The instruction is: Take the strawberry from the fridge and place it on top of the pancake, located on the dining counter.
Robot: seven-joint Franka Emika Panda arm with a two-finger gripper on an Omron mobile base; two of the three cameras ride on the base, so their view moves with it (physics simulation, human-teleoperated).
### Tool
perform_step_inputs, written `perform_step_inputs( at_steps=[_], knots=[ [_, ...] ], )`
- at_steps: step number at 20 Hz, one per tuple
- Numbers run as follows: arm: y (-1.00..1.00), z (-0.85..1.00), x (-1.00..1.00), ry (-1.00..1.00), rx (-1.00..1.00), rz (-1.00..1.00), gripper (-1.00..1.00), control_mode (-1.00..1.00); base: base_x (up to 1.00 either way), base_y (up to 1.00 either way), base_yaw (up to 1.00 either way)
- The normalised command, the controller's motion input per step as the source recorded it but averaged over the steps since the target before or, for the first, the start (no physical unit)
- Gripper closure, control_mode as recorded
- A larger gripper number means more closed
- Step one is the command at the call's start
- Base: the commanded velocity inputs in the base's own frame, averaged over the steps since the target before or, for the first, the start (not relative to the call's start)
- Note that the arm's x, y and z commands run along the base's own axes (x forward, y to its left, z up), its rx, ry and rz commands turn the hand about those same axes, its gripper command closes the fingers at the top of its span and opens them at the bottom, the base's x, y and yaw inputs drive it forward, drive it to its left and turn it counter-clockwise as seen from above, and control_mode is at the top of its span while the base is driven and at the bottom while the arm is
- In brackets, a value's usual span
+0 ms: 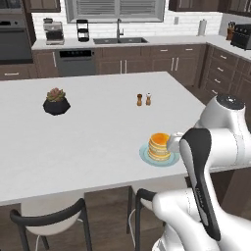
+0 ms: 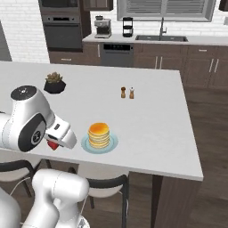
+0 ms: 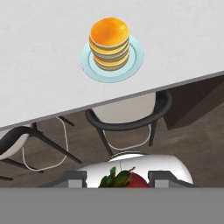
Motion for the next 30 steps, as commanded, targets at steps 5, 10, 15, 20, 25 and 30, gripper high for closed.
perform_step_inputs(
  at_steps=[5, 10, 15, 20, 25, 30],
  knots=[
    [0.00, 0.00, 0.00, 0.00, 0.00, 0.00, 1.00, 1.00, 0.97, 0.15, 0.00],
    [0.00, 0.01, 0.36, 0.00, 0.00, 0.00, 1.00, -1.00, 0.48, 0.02, 0.00],
    [0.00, 0.08, 1.00, 0.00, -0.01, 0.00, 1.00, -1.00, 0.00, 0.00, 0.00],
    [0.00, -0.01, 1.00, 0.00, -0.01, 0.00, 1.00, -1.00, 0.00, 0.00, 0.00],
    [-0.14, -0.40, 1.00, 0.01, -0.04, -0.04, 1.00, -1.00, 0.00, 0.00, 0.00],
    [-0.36, -0.56, 1.00, 0.02, -0.01, -0.06, 1.00, -1.00, 0.00, 0.00, 0.00]
  ],
)
